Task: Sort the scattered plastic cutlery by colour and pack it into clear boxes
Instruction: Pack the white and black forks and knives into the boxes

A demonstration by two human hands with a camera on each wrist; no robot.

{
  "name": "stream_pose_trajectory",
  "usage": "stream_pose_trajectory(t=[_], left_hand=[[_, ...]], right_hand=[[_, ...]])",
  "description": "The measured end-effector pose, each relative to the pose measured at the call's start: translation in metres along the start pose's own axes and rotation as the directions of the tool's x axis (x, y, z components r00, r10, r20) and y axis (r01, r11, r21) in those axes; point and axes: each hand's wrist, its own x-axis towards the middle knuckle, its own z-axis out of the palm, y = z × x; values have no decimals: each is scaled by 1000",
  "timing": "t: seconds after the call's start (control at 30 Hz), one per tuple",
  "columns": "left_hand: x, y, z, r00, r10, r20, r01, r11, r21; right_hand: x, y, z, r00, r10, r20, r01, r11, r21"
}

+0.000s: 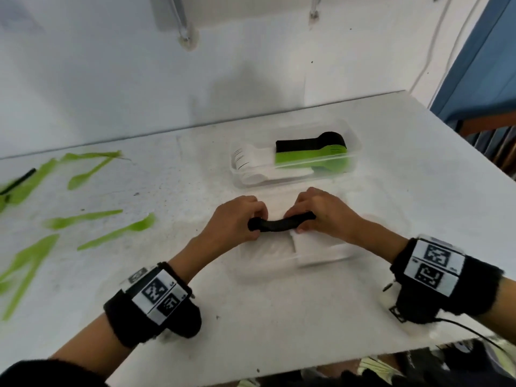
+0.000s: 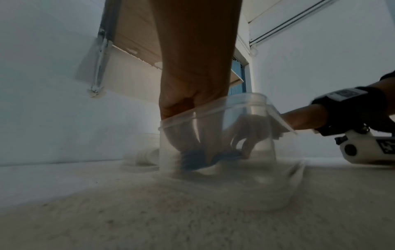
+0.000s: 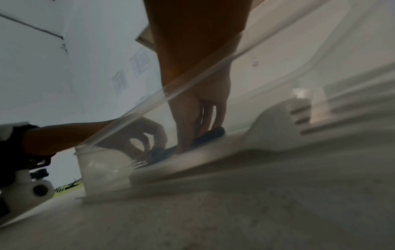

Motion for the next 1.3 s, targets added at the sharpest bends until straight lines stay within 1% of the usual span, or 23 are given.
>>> stream_pose_trajectory(t=[0.1,0.2,0.33,0.5,0.63,0.73,0.87,0.97,1.07,1.23,1.3], left_hand=[[0,2,1,999,-40,6,39,997,73],[-2,7,1,999,-48,0,48,989,137],[-3,8,3,998,-54,-16,56,978,203],[-4,12,0,997,-77,-29,81,981,174],[-7,10,-2,996,-93,-9,93,991,99],[-9,8,-4,995,-99,15,97,989,111],[-7,14,-5,991,-137,9,135,985,107],[-3,21,-4,986,-164,-13,164,976,144],[-3,23,-2,983,-184,-19,184,970,160],[-10,24,-4,980,-199,19,195,974,117],[-16,25,-5,979,-204,-8,204,976,81]], right_hand=[[0,0,0,999,-33,0,33,999,-7],[0,2,1,998,-50,-31,51,999,9],[0,1,4,995,-38,-87,36,999,-22],[-1,2,3,993,-46,-112,48,999,14],[-1,2,1,992,-51,-118,52,999,4],[-2,1,1,990,-60,-127,57,998,-23],[-3,-1,2,989,-69,-133,59,995,-82],[-2,-3,2,988,-84,-130,65,988,-138],[-2,-5,0,992,-80,-97,61,982,-178],[-3,-7,-5,994,-38,101,60,973,-222],[-3,-12,-8,991,-11,134,41,974,-225]])
